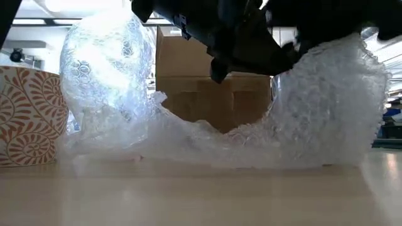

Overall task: Wrap mug
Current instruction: Wrap the gray patterned mug using the right bubble wrap

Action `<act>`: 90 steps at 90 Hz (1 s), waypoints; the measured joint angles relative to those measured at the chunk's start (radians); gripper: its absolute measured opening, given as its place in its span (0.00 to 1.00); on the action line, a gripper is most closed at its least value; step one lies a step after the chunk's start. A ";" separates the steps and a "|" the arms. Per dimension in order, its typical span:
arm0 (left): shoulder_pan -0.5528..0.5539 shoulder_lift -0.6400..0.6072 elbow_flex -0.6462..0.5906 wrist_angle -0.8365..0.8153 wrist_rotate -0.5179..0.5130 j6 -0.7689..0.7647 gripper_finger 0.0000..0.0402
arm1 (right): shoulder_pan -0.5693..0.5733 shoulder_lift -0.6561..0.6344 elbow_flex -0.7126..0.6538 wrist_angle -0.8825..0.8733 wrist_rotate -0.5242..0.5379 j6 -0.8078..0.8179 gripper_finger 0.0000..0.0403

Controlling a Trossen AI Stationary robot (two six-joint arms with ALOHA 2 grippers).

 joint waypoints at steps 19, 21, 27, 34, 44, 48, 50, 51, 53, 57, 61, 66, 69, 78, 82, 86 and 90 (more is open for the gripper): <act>0.000 0.000 0.000 -0.001 0.000 -0.001 0.05 | 0.030 -0.059 0.082 -0.055 -0.089 0.030 0.02; 0.000 0.000 0.000 -0.001 0.000 -0.001 0.05 | 0.031 -0.062 0.084 -0.050 -0.114 0.030 0.02; 0.000 0.000 0.000 -0.002 0.000 -0.001 0.05 | 0.032 -0.064 0.079 -0.051 -0.144 0.046 0.02; 0.000 0.000 0.000 -0.002 0.000 -0.001 0.05 | 0.030 -0.060 0.054 -0.052 -0.134 0.063 0.02; 0.000 0.000 0.000 -0.001 0.000 -0.001 0.05 | 0.027 -0.045 0.017 -0.045 -0.105 0.068 0.02; 0.000 0.000 0.000 -0.002 0.000 -0.001 0.05 | 0.025 -0.036 -0.002 -0.029 -0.105 0.068 0.02; 0.000 0.000 0.000 -0.001 0.000 0.000 0.05 | 0.025 -0.031 -0.013 -0.014 -0.111 0.069 0.02; 0.000 0.000 0.000 -0.001 0.000 0.000 0.05 | 0.025 -0.028 -0.018 -0.004 -0.114 0.069 0.02; 0.000 0.000 0.000 0.000 0.000 0.000 0.05 | 0.025 -0.022 -0.028 0.009 -0.119 0.069 0.02; 0.000 0.000 0.000 0.002 0.000 0.000 0.05 | 0.025 -0.008 -0.048 0.035 -0.124 0.069 0.02; 0.000 0.000 0.000 0.004 0.000 0.001 0.05 | 0.023 0.000 -0.065 0.061 -0.132 0.067 0.02; 0.000 0.000 0.001 0.007 0.001 0.001 0.05 | 0.019 0.016 -0.087 0.093 -0.126 0.060 0.02; 0.000 0.000 0.001 0.015 0.001 0.002 0.05 | 0.015 0.027 -0.097 0.112 -0.126 0.057 0.02; 0.000 0.000 0.002 0.023 -0.001 0.002 0.05 | -0.004 0.057 -0.108 0.137 -0.132 0.032 0.02; 0.000 0.000 0.002 0.019 -0.001 0.002 0.05 | -0.013 0.061 -0.108 0.149 -0.131 0.021 0.02; 0.000 0.000 0.002 0.015 -0.001 0.002 0.05 | -0.022 0.071 -0.105 0.158 -0.133 0.006 0.02; 0.000 0.000 0.001 0.010 -0.001 0.002 0.05 | -0.028 0.075 -0.097 0.157 -0.137 -0.010 0.02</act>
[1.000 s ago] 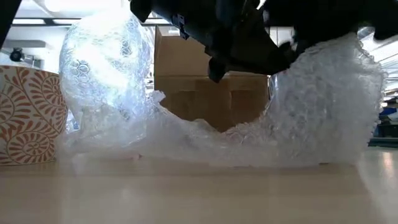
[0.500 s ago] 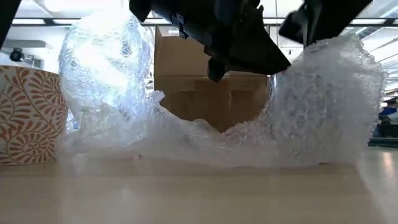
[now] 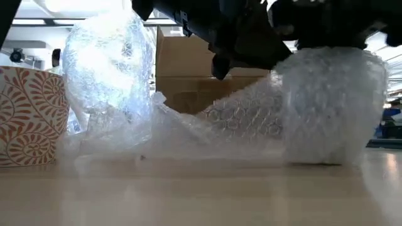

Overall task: Wrap mug
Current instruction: Wrap the gray patterned mug using the right bubble wrap

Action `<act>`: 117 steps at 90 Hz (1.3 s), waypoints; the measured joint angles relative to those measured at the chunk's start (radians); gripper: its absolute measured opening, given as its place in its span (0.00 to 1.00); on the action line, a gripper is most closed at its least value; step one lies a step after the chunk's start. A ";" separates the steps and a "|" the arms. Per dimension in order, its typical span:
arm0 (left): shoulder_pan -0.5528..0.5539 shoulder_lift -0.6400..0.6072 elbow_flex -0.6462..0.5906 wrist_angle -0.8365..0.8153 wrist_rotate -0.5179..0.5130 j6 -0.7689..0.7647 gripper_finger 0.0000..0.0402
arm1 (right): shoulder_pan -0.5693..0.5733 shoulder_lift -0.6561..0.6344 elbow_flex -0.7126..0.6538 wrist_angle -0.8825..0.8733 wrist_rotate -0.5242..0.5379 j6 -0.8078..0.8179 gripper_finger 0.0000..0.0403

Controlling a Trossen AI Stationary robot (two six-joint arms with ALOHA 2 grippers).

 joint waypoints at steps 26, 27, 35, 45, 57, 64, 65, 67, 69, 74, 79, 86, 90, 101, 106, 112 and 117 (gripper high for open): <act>0.000 -0.001 0.000 0.010 -0.007 0.003 0.05 | -0.001 -0.047 0.162 -0.256 -0.017 -0.023 0.02; 0.000 -0.001 0.001 0.010 -0.007 0.003 0.05 | 0.000 -0.048 0.169 -0.270 -0.016 -0.018 0.02; 0.000 -0.003 0.001 0.003 -0.001 0.001 0.05 | 0.004 -0.065 0.218 -0.358 -0.016 0.008 0.02; -0.001 0.001 -0.002 -0.010 0.002 0.000 0.05 | 0.003 -0.096 0.256 -0.432 -0.009 0.062 0.02; -0.001 0.001 -0.002 -0.009 0.002 0.000 0.05 | 0.007 -0.084 0.235 -0.443 -0.052 0.097 0.02; -0.002 0.001 -0.002 -0.008 0.002 0.000 0.05 | 0.009 -0.078 0.219 -0.439 -0.080 0.096 0.02; -0.002 0.001 -0.002 -0.008 0.002 0.000 0.05 | 0.010 -0.076 0.216 -0.438 -0.081 0.097 0.02; -0.002 0.001 -0.002 -0.009 0.002 0.000 0.05 | 0.011 -0.070 0.211 -0.436 -0.081 0.097 0.02; -0.002 0.001 -0.002 -0.007 0.002 0.000 0.05 | 0.012 -0.059 0.204 -0.434 -0.082 0.097 0.02; -0.002 0.001 -0.002 -0.006 0.002 -0.001 0.05 | 0.012 -0.035 0.192 -0.411 -0.088 0.091 0.02; -0.002 0.001 -0.002 -0.007 0.002 -0.001 0.05 | 0.012 -0.021 0.180 -0.381 -0.101 0.075 0.02; -0.002 0.001 -0.002 -0.005 0.001 -0.001 0.05 | 0.011 0.003 0.164 -0.322 -0.128 0.040 0.02; -0.002 0.001 -0.002 -0.001 0.002 -0.002 0.05 | 0.011 0.025 0.160 -0.289 -0.128 0.019 0.02; -0.001 0.001 -0.002 -0.003 0.000 -0.004 0.05 | 0.001 0.066 0.156 -0.234 -0.120 -0.012 0.02; -0.001 0.001 -0.002 -0.005 -0.001 -0.003 0.05 | -0.001 0.073 0.156 -0.218 -0.116 -0.019 0.02; -0.002 0.001 -0.003 -0.009 -0.001 -0.003 0.05 | -0.005 0.086 0.157 -0.216 -0.108 -0.035 0.02; -0.002 0.001 -0.003 -0.009 -0.002 -0.003 0.05 | -0.009 0.083 0.158 -0.233 -0.105 -0.049 0.02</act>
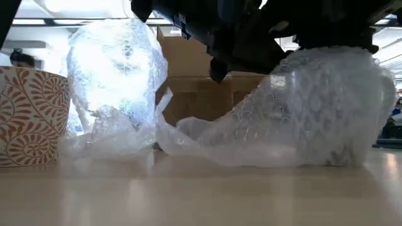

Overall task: Wrap mug
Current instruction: Wrap the gray patterned mug using the right bubble wrap

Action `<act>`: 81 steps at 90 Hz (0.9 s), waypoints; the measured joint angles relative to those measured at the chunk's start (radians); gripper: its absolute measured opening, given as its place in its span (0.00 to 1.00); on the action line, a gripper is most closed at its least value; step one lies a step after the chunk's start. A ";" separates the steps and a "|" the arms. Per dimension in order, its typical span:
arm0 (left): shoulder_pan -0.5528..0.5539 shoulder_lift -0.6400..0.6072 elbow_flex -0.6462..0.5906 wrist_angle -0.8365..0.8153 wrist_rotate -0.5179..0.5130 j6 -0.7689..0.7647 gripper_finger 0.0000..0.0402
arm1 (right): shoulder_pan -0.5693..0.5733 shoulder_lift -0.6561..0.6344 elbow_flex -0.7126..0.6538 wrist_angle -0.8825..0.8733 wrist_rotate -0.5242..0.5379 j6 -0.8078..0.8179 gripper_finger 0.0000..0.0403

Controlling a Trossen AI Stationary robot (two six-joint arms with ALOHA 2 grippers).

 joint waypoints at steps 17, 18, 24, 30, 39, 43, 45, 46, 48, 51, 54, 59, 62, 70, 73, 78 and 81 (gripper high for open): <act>0.001 0.000 0.000 0.002 0.000 0.004 0.05 | -0.002 -0.070 0.013 -0.076 -0.001 0.014 0.02; 0.000 0.000 0.000 0.002 0.000 0.005 0.05 | -0.002 -0.078 0.016 -0.082 -0.002 0.016 0.02; -0.001 0.000 0.001 0.003 0.002 0.007 0.05 | -0.003 -0.116 0.037 -0.112 -0.006 0.033 0.02; -0.001 -0.001 0.001 0.002 0.003 0.009 0.05 | -0.003 -0.157 0.041 -0.117 -0.002 0.038 0.02; -0.001 -0.001 0.001 0.002 0.003 0.007 0.05 | -0.002 -0.206 0.044 -0.103 -0.001 0.043 0.02; 0.000 -0.001 0.001 0.002 0.003 0.006 0.05 | 0.000 -0.217 0.044 -0.096 -0.001 0.047 0.02; 0.000 -0.001 0.001 0.001 0.003 0.006 0.05 | 0.002 -0.219 0.044 -0.086 -0.002 0.047 0.02; -0.001 -0.001 0.001 0.001 0.003 0.006 0.05 | 0.004 -0.220 0.044 -0.079 -0.002 0.047 0.02; -0.001 -0.001 0.001 0.002 0.003 0.006 0.05 | 0.007 -0.220 0.043 -0.066 -0.002 0.046 0.02; -0.001 -0.001 0.001 0.001 0.003 0.006 0.05 | 0.010 -0.220 0.038 -0.049 -0.002 0.041 0.02; -0.001 -0.001 0.001 0.000 0.003 0.005 0.05 | 0.014 -0.218 0.030 -0.037 -0.002 0.037 0.02; -0.001 -0.001 0.001 0.000 0.003 0.004 0.05 | 0.016 -0.202 0.020 0.002 -0.005 0.030 0.02; -0.001 -0.001 0.001 0.000 0.003 0.003 0.05 | 0.019 -0.192 0.012 0.023 -0.009 0.026 0.02; 0.000 -0.001 0.001 -0.003 0.003 0.000 0.05 | 0.019 -0.154 -0.005 0.016 -0.009 0.021 0.02; 0.000 -0.001 0.000 -0.006 0.003 -0.001 0.05 | 0.019 -0.142 -0.011 0.019 -0.009 0.018 0.02; 0.000 -0.001 0.000 -0.009 0.003 -0.001 0.05 | 0.019 -0.124 -0.018 0.014 -0.007 0.015 0.02; 0.000 -0.001 0.000 -0.007 0.003 -0.002 0.05 | 0.019 -0.116 -0.022 0.015 -0.005 0.012 0.02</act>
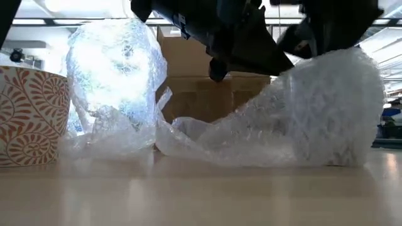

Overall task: Wrap mug
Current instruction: Wrap the gray patterned mug using the right bubble wrap

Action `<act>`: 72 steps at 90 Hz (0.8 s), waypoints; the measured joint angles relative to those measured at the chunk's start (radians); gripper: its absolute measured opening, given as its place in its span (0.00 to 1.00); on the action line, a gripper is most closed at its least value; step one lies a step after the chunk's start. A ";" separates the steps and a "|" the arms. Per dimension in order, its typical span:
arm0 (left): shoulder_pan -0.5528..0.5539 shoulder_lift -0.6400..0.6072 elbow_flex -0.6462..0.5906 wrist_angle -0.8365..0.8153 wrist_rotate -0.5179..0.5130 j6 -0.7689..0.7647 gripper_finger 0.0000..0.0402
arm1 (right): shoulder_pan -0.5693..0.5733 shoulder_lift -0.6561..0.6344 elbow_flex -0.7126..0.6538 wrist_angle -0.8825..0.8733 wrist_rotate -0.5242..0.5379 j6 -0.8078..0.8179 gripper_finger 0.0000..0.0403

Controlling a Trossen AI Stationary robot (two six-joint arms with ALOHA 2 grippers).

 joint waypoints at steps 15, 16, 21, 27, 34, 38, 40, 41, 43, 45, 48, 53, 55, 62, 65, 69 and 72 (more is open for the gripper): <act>0.001 0.000 0.000 0.001 0.000 0.001 0.05 | -0.008 0.040 -0.028 0.018 0.015 -0.009 0.02; 0.001 0.000 0.000 0.001 0.000 0.001 0.05 | -0.009 0.042 -0.029 0.019 0.015 -0.009 0.02; 0.001 0.000 0.000 0.001 0.000 0.001 0.05 | -0.012 0.047 -0.042 0.034 0.017 -0.018 0.02; 0.001 0.000 0.000 0.000 0.000 0.001 0.05 | -0.016 0.060 -0.053 0.051 0.034 -0.028 0.02; 0.001 0.000 0.000 0.000 -0.001 0.001 0.05 | -0.016 0.064 -0.054 0.054 0.048 -0.047 0.02; 0.001 0.000 0.000 0.000 -0.001 0.002 0.05 | -0.016 0.064 -0.050 0.053 0.055 -0.054 0.02; 0.001 0.000 0.000 0.000 -0.001 0.002 0.05 | -0.016 0.064 -0.045 0.048 0.056 -0.058 0.02; 0.001 0.000 0.000 -0.001 -0.001 0.003 0.05 | -0.016 0.064 -0.043 0.045 0.057 -0.060 0.02; 0.001 0.000 0.000 -0.001 -0.001 0.003 0.05 | -0.016 0.061 -0.038 0.039 0.057 -0.061 0.02; 0.001 0.000 0.000 -0.002 -0.002 0.003 0.05 | -0.016 0.057 -0.031 0.032 0.057 -0.061 0.02; 0.001 0.000 0.000 -0.002 -0.002 0.004 0.05 | -0.016 0.050 -0.018 0.013 0.056 -0.061 0.02; 0.000 0.000 0.000 0.000 -0.002 0.009 0.05 | -0.017 0.031 0.009 -0.011 0.056 -0.061 0.02; 0.000 0.000 0.000 0.002 -0.001 0.009 0.05 | -0.017 0.020 0.024 -0.018 0.057 -0.061 0.02; -0.001 -0.004 0.004 0.016 -0.002 0.011 0.05 | -0.016 -0.016 0.061 -0.108 0.053 -0.049 0.02; -0.001 -0.005 0.003 0.007 0.000 0.011 0.05 | -0.015 -0.032 0.076 -0.125 0.056 -0.032 0.02; -0.001 -0.005 -0.001 -0.004 0.000 0.011 0.05 | -0.013 -0.062 0.094 -0.141 0.056 0.002 0.02; -0.001 -0.004 -0.001 0.001 0.000 0.011 0.05 | -0.010 -0.087 0.099 -0.172 0.059 0.027 0.02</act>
